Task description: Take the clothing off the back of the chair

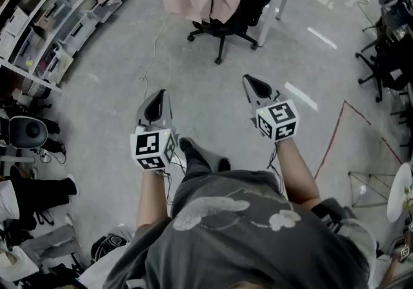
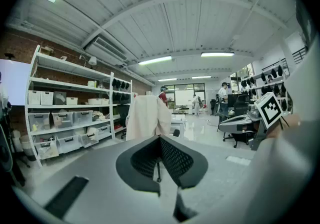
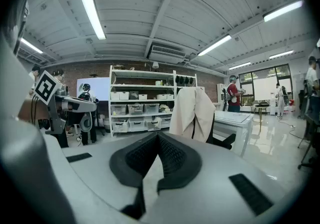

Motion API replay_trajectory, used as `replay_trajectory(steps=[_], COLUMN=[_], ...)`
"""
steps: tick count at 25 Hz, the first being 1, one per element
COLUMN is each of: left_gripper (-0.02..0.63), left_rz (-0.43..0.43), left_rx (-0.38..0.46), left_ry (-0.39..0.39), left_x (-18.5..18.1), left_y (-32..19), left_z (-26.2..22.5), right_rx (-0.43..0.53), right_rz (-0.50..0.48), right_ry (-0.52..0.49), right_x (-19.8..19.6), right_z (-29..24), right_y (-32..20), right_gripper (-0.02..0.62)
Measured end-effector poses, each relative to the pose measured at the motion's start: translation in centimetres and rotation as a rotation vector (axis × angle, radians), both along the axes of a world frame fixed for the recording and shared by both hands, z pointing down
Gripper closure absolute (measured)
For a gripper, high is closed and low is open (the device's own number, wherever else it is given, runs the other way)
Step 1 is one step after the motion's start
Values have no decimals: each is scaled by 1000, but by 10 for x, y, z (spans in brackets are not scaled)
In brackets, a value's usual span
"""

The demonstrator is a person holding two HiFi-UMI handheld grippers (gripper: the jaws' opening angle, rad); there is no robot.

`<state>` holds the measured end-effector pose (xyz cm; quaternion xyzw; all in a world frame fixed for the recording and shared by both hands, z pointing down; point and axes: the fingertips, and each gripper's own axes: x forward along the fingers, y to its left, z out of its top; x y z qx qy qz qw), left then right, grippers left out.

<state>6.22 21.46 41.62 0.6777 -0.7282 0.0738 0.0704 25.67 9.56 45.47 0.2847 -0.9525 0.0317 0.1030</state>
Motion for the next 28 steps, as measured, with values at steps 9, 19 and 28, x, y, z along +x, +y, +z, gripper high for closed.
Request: replay_trajectory(steps=[9,19,28], left_gripper=[606,606,606], left_rz=[40,69,107], left_rx=[-17,-43,47], left_ry=[-15,-18,7], left_x=[-16,-65,-149], left_y=[-21,-59,-130], left_z=[3,14,-6], right_rx=[1,8,56], right_rz=[-16,54,139], right_ry=[6,-6,-23], right_x=[-27,-60,-128], right_z=[-5,-4,-27], right_y=[-10,-58,-121], right_gripper=[604,604,603])
